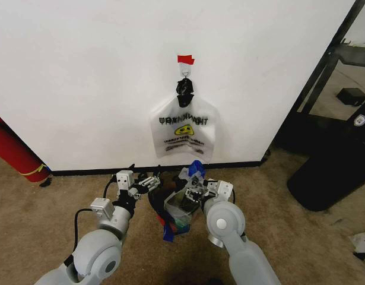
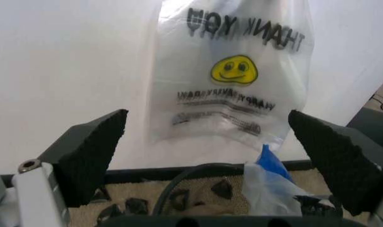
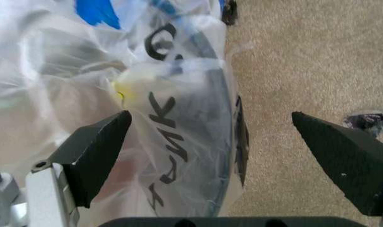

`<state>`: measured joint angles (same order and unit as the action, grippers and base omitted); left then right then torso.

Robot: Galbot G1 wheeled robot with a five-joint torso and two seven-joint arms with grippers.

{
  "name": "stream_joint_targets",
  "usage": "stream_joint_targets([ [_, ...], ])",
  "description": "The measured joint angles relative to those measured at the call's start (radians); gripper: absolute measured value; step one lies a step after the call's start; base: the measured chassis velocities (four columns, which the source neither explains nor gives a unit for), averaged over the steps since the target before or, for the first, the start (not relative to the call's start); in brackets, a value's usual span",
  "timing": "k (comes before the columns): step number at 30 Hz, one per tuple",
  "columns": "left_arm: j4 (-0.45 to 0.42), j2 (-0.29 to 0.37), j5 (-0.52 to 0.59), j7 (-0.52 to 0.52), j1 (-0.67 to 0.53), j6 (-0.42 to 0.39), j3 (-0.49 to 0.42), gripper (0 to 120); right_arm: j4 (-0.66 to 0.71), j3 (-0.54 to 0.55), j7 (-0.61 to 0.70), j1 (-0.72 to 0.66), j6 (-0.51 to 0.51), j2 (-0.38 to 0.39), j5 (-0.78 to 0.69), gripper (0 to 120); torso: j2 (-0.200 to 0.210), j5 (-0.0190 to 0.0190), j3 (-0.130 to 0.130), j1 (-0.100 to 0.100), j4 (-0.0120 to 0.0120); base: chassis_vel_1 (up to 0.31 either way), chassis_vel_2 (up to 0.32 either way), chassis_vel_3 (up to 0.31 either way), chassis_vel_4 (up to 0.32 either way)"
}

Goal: Pick up the garbage bag from the wall and place it over the trash bin.

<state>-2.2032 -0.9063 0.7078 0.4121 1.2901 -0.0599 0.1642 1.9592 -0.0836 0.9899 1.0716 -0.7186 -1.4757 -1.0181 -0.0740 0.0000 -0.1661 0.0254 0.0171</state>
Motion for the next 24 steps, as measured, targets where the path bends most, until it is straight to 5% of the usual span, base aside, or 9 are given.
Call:
stream_joint_targets([
  [24,0.011,-0.017,0.013,0.002,-0.006,0.005,-0.013,100,-0.16,-0.001,0.018,-0.074,-0.012,-0.029,-0.046,92,0.0,0.0,0.0,0.0,0.0,0.0,0.0,0.0,0.0],
])
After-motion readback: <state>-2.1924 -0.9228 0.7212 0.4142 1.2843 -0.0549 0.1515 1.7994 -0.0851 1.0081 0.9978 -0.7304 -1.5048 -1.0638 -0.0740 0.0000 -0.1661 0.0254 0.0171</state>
